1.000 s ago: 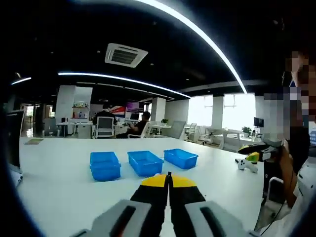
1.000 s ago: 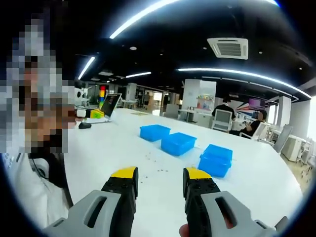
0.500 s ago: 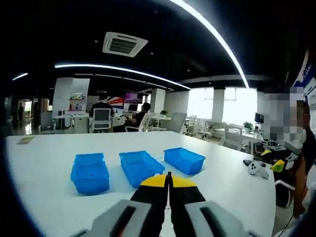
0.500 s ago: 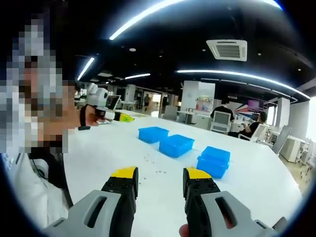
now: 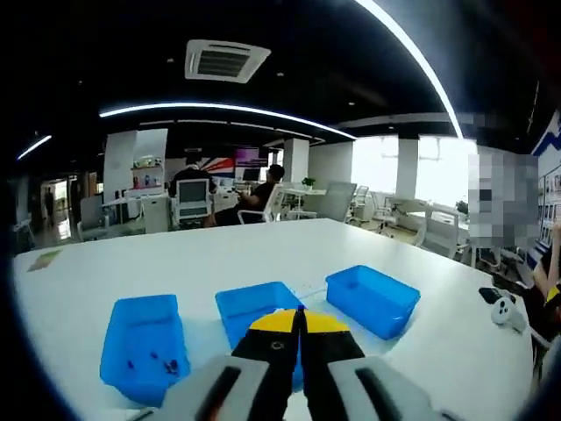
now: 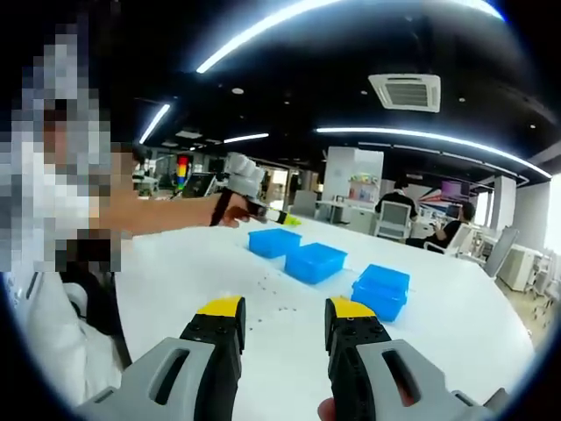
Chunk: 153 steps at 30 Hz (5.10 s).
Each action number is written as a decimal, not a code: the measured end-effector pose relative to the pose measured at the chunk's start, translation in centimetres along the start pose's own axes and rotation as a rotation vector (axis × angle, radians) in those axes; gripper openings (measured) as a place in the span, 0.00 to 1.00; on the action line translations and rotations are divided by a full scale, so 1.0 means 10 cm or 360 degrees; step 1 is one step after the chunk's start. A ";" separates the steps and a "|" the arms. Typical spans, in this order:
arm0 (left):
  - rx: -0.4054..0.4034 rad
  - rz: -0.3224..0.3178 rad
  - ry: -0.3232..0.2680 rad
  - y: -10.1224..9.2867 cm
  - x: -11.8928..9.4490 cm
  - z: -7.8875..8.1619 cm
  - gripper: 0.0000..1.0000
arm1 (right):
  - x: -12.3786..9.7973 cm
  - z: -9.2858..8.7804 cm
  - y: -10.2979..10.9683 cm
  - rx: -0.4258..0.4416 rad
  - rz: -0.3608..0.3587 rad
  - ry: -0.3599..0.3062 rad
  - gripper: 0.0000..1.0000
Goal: Pick up the resistors one by one and place each resistor into its matching bin, sorting the parts by color and model until every resistor is separated into the correct bin for its type
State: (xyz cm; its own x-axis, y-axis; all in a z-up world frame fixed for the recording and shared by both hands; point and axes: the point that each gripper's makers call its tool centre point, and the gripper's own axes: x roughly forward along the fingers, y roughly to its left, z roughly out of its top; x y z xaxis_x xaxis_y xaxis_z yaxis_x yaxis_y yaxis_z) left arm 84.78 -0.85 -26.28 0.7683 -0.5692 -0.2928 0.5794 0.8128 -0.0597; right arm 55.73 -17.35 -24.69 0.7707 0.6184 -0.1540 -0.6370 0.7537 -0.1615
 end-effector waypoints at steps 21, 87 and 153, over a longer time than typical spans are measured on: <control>0.0218 0.0123 -0.0016 0.16 0.21 0.06 0.48 | -0.02 0.00 -0.03 0.0001 -0.0012 -0.0012 0.38; 0.0134 -0.0423 -0.0284 -0.85 -2.73 -0.95 0.38 | 0.91 -0.51 0.27 -0.0704 0.0713 0.0739 0.36; 0.0216 -0.0522 -0.0207 -0.97 -2.75 -1.02 0.34 | 1.43 -0.59 -0.05 -0.0385 0.0562 0.0898 0.05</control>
State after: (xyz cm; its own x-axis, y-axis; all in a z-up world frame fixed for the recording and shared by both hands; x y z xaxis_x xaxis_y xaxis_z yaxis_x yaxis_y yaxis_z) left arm 55.25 8.17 -27.43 0.5589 -0.8146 -0.1550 0.8246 0.5658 -0.0004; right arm 66.91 -10.21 -32.59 0.4330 0.5579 -0.7080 -0.8835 0.4184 -0.2106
